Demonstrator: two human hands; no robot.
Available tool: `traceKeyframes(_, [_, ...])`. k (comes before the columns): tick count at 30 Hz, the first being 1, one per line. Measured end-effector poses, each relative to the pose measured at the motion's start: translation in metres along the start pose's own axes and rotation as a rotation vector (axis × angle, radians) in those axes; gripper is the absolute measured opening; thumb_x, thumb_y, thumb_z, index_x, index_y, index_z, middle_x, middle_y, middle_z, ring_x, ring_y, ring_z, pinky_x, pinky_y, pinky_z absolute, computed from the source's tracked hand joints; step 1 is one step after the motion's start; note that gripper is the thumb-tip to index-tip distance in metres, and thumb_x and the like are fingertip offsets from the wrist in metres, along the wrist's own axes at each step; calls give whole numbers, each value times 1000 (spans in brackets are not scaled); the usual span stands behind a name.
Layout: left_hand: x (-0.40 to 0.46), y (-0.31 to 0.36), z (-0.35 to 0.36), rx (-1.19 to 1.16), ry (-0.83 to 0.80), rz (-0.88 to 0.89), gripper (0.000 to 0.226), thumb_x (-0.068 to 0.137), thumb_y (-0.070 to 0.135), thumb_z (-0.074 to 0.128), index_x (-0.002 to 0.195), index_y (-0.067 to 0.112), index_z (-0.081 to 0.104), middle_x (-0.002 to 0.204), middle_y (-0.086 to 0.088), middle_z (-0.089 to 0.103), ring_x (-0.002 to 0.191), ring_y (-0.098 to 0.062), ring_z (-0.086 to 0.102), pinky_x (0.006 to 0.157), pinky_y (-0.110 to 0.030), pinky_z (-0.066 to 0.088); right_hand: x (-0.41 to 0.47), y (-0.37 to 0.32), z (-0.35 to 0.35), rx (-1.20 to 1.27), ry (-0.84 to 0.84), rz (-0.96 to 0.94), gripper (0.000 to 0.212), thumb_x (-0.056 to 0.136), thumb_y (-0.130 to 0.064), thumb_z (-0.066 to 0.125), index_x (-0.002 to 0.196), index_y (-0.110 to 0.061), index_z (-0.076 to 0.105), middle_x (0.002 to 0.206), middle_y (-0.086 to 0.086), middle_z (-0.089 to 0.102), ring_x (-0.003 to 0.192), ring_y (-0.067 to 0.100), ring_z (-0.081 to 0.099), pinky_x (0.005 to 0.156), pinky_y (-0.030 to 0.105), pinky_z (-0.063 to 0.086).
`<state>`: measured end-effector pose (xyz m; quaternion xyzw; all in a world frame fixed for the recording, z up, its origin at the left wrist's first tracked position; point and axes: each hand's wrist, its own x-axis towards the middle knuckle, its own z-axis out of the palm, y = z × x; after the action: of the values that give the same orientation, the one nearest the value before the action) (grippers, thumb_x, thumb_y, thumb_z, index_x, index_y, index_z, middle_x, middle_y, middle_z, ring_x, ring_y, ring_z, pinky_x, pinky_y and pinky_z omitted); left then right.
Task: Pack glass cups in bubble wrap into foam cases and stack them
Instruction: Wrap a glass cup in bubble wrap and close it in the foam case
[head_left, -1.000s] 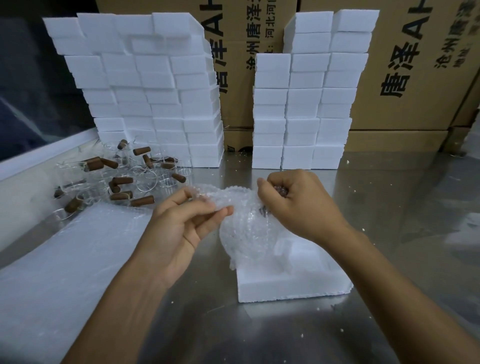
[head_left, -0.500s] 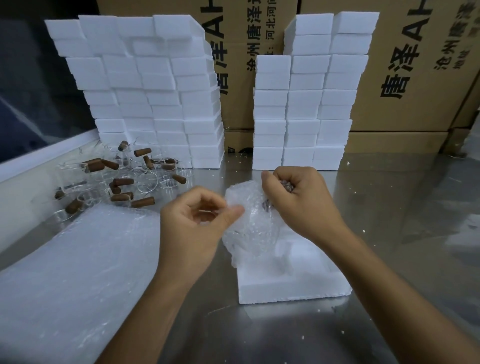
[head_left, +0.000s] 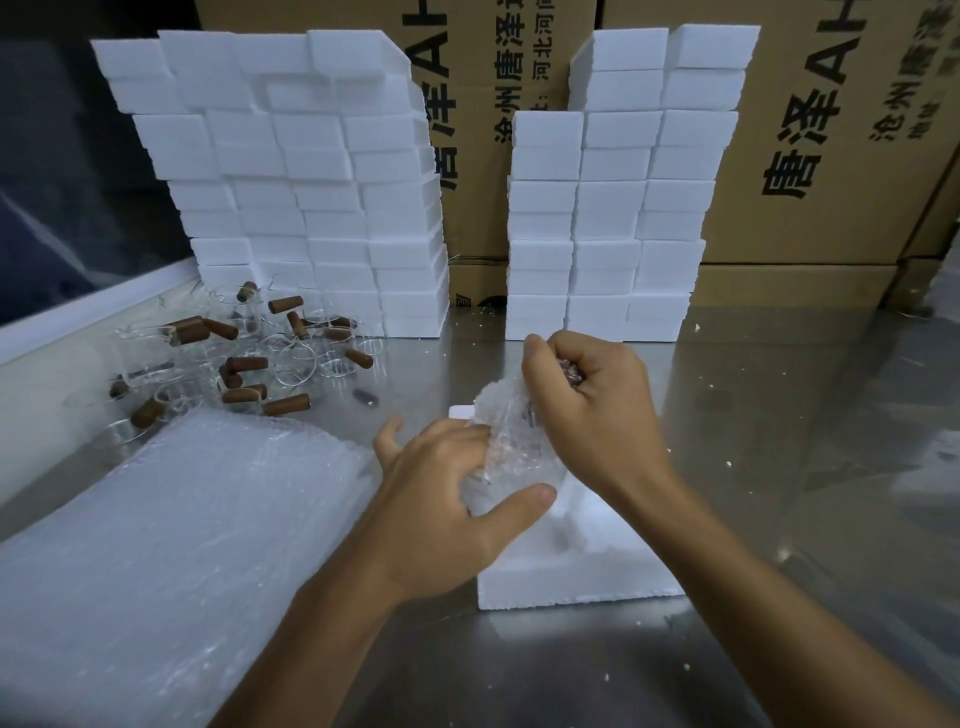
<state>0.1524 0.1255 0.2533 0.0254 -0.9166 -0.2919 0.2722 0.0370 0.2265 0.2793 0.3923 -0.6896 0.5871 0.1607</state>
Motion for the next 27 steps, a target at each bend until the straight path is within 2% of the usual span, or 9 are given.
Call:
traceKeyframes(2, [1,0,-2,-143,37,37,32,79,56,63,88,26,71,94,14,70,100,-5,62,102,-48,39,1,-2,0,39,-16,24,46,98,-22,54,59,0,44,47,1,39,47,8,39,50,29,33])
traceKeyframes(4, [2,-1,-3,-189,232,99,26,77,39,76,83,16,67,90,9,68,92,-6,64,86,-31,52,3,-4,-1,145,-19,110,48,99,-26,54,64,6,45,56,15,41,52,18,38,51,31,33])
traceKeyframes(7, [4,0,-4,-264,519,95,52,69,36,83,110,26,53,114,6,56,113,-10,57,91,-26,50,4,-12,-4,433,-106,311,50,102,-35,50,82,11,55,66,17,55,57,24,51,51,31,46])
traceKeyframes(9, [4,3,-5,-434,554,11,69,65,41,83,122,30,44,122,17,51,115,-7,55,88,-22,51,4,-15,-4,571,-245,430,49,102,-39,48,105,8,62,94,23,70,82,39,67,75,48,59])
traceKeyframes(11, [4,5,-7,-557,552,-5,68,64,39,81,121,28,46,111,32,54,106,2,58,78,-12,51,2,-18,-3,616,-345,499,51,100,-39,50,119,8,59,115,28,66,108,44,64,99,58,49])
traceKeyframes(13, [3,2,-9,-577,552,-18,64,64,31,84,117,28,49,106,31,57,100,1,61,71,-12,52,1,-20,-2,674,-385,542,49,98,-32,55,123,10,57,122,30,62,109,40,62,105,55,43])
traceKeyframes(18, [1,-5,-13,-518,321,-77,58,62,22,83,109,36,52,102,16,62,89,-14,67,65,-27,58,0,-16,-5,725,-279,530,24,85,-11,71,108,-4,72,103,18,74,88,27,71,73,37,61])
traceKeyframes(21, [2,-4,-13,-481,210,-78,56,61,29,81,109,31,53,94,9,65,78,-14,68,60,-26,56,0,-15,-6,604,-235,420,13,76,-10,80,87,-18,78,87,9,75,77,21,74,54,30,57])
traceKeyframes(27, [2,-8,-12,-394,188,-78,51,61,27,81,105,32,54,89,6,68,74,-16,69,61,-45,59,-5,-13,2,303,-399,64,9,81,-10,79,84,-19,78,81,-10,75,75,7,71,63,18,53])
